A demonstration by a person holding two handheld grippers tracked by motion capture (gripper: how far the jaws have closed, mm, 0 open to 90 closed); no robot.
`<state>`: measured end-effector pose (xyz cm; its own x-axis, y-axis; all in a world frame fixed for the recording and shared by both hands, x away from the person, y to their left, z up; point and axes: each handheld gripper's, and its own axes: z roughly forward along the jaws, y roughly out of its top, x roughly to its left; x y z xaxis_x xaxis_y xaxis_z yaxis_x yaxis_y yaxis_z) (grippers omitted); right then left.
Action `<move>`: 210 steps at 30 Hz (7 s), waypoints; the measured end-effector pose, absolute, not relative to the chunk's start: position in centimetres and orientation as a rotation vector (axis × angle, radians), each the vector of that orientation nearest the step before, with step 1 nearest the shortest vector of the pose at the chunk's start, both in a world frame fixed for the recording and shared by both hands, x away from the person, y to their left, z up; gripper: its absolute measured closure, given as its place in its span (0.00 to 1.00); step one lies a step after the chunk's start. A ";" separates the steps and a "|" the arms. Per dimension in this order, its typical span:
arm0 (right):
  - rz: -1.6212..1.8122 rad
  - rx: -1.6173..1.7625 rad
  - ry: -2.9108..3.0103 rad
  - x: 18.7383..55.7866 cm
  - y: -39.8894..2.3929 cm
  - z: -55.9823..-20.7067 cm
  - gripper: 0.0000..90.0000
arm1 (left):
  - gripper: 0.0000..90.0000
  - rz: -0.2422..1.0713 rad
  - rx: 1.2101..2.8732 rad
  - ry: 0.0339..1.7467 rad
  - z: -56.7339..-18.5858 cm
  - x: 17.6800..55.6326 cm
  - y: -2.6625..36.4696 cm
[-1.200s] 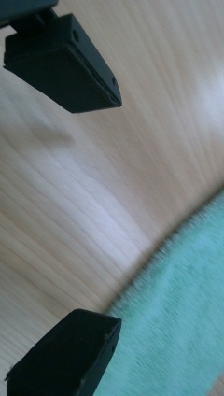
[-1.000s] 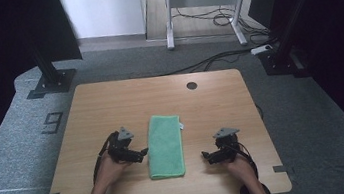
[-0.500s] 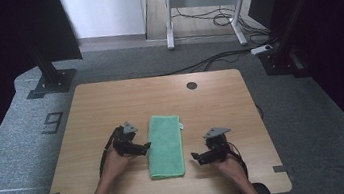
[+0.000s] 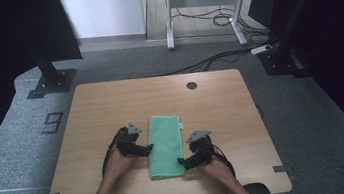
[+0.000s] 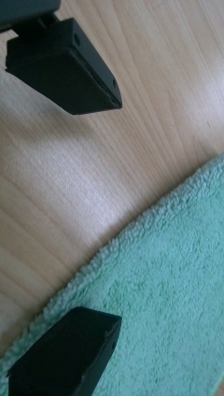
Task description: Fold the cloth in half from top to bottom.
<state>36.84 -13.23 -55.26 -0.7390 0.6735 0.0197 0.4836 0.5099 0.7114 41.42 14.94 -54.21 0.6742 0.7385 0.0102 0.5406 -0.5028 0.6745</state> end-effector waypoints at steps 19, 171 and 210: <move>1.039 0.941 2.529 34.4 -13.1 -55.2 0.03 | 0.02 0.351 2.245 0.984 -54.8 39.3 15.2; 1.323 0.681 2.659 36.0 -13.2 -49.1 0.91 | 0.00 0.379 2.216 1.054 -54.9 37.9 14.9; 1.277 0.775 2.723 33.9 -13.4 -54.0 0.86 | 0.20 0.227 2.302 0.835 -50.9 37.5 14.8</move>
